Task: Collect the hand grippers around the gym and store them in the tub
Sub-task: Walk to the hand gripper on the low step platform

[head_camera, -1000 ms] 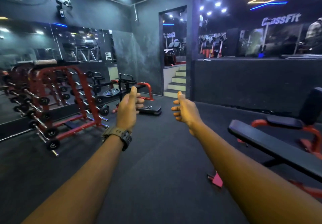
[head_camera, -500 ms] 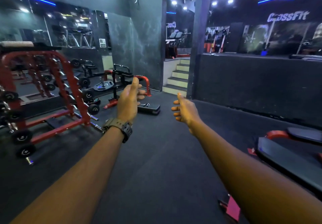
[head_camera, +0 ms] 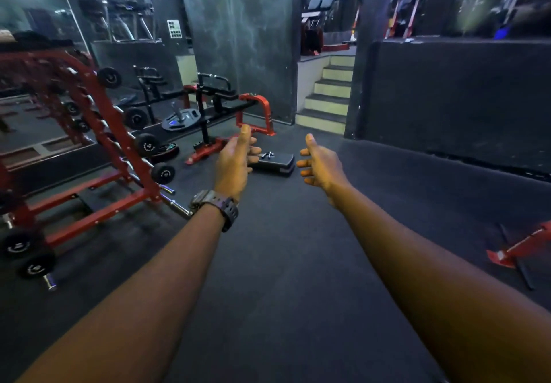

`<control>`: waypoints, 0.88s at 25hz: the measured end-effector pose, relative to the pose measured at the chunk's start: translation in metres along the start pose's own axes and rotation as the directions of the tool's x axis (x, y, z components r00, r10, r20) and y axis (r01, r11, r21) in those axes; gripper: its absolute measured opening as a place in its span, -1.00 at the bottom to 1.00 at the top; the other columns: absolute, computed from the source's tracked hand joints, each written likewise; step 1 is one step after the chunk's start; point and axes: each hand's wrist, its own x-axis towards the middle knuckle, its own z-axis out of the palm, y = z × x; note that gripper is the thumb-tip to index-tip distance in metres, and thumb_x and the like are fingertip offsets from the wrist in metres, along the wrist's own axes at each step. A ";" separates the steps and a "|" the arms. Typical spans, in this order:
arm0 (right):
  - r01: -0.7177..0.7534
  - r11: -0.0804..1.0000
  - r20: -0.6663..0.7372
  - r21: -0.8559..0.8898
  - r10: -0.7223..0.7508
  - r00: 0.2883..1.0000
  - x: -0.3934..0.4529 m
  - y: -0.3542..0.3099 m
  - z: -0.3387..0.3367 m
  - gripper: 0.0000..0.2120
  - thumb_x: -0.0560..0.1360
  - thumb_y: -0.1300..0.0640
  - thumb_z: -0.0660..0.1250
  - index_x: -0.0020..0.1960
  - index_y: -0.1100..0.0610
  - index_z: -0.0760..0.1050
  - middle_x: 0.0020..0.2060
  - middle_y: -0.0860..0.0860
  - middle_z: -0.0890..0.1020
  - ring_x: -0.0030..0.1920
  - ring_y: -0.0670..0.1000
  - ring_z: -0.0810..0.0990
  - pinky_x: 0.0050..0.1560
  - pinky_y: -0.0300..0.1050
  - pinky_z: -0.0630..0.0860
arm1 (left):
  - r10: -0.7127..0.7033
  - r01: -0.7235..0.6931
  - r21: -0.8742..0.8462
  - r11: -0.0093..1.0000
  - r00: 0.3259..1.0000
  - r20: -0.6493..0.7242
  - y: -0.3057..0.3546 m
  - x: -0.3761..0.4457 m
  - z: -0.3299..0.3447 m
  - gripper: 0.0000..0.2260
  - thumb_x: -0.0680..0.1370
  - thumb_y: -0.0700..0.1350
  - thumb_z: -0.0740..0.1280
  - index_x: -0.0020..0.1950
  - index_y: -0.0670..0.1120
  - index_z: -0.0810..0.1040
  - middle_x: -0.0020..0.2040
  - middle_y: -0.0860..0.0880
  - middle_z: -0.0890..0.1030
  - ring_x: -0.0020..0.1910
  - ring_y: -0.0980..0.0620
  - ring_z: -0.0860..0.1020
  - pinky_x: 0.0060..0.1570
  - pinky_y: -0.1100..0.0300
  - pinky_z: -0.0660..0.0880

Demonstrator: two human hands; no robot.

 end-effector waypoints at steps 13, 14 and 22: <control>-0.100 0.993 -0.008 -0.067 0.100 0.995 0.391 0.045 0.142 -0.55 0.62 -0.25 0.12 -0.04 0.10 0.54 -0.21 0.05 0.63 -0.29 -0.01 0.53 -0.29 -0.14 0.44 | -0.093 0.092 -0.083 0.992 0.996 -0.015 -0.159 0.388 0.016 -0.49 0.44 0.39 0.09 -0.01 0.02 0.55 -0.04 -0.05 0.66 -0.06 -0.02 0.60 -0.01 0.05 0.48; -0.120 0.990 -0.028 -0.074 0.118 0.993 0.419 0.047 0.155 -0.55 0.63 -0.24 0.12 -0.01 0.13 0.54 -0.21 0.06 0.62 -0.31 -0.02 0.52 -0.30 -0.14 0.43 | -0.104 0.103 -0.096 0.990 0.994 -0.014 -0.170 0.422 0.013 -0.50 0.44 0.38 0.09 -0.01 0.01 0.55 -0.05 -0.04 0.65 -0.07 0.00 0.59 -0.02 0.06 0.47; -0.175 0.984 -0.081 -0.046 0.171 0.982 0.634 0.062 0.223 -0.58 0.63 -0.22 0.13 -0.06 0.11 0.51 -0.21 0.08 0.60 -0.33 -0.03 0.49 -0.36 -0.18 0.40 | -0.156 0.161 -0.074 0.984 0.986 0.058 -0.241 0.655 0.019 -0.50 0.46 0.32 0.09 0.04 -0.04 0.56 -0.07 -0.03 0.64 -0.08 0.01 0.58 -0.05 0.08 0.46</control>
